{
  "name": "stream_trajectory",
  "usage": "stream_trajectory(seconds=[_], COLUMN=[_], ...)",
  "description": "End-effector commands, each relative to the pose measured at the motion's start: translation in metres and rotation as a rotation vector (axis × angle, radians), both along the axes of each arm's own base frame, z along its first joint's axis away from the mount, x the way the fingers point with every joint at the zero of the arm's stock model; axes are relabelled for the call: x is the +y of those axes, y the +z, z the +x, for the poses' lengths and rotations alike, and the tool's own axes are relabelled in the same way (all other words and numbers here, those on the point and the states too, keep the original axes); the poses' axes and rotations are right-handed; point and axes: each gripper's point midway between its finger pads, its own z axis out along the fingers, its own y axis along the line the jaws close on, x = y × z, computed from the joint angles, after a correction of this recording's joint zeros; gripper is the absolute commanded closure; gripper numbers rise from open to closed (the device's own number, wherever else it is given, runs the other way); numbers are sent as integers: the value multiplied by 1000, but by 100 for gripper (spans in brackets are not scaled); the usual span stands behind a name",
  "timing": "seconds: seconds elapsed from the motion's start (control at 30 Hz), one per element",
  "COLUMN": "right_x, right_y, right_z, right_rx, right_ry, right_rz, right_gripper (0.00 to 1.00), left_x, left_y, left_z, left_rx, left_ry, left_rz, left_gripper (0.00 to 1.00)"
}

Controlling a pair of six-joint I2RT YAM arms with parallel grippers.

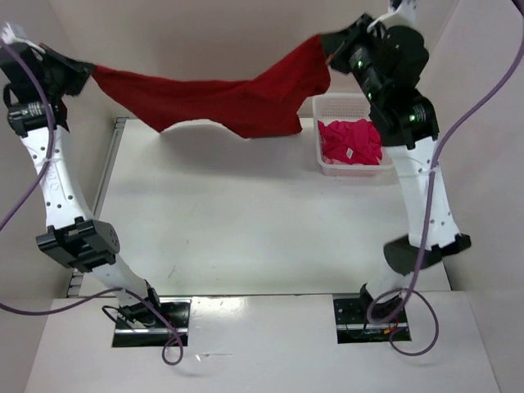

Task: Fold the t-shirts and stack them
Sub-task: Flatten out the tshirt

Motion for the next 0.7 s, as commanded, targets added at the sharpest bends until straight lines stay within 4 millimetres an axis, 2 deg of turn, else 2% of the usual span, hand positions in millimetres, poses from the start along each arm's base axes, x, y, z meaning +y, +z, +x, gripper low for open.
stream_trajectory(seconds=[0.0,0.03,0.07,0.1,0.13,0.17,0.2,0.23,0.27,0.3,0.33,0.47,0.5,0.57,0.67], right_x=[16,15,7,5,0,-1,-4,-9,-16,-17,-19,-25,-22,-20,-20], right_y=[-135,-155,-160,-223,-234,-258,-313,-321,-365,-378,-392,-446,-447,-453,-450], right_z=[22,13,-6,-12,-27,-39,-54,-68,-85,-95,-106,-153,-164,-186,-215], right_rx=[243,275,284,414,434,490,612,627,728,765,818,1002,1020,1068,1119], right_ry=[31,42,42,42,40,55,55,51,41,43,42,63,94,121,150], right_rz=[-118,-131,-123,-155,-144,-144,-146,-129,-145,-136,-126,-105,-83,-30,34], right_gripper=[100,100,100,100,100,100,100,100,100,100,100,100,100,100,100], left_x=[2,1,-2,-5,2,-1,-3,1,-3,-2,-3,-6,-8,-13,-12], left_y=[-65,-84,-91,-150,-169,-183,-231,-245,-261,-281,-313,-361,-378,-390,-391], left_z=[-4,-8,-18,-26,-34,-45,-60,-73,-81,-92,-110,-148,-163,-175,-195], left_rx=[112,142,148,269,305,334,428,457,491,539,620,740,779,810,848], left_ry=[5,5,13,7,43,49,56,77,75,88,106,127,131,122,136], left_rz=[-28,-42,-28,-67,-76,-71,-114,-113,-128,-135,-151,-218,-243,-261,-239], left_gripper=[100,100,100,100,100,100,100,100,100,100,100,100,100,100,100])
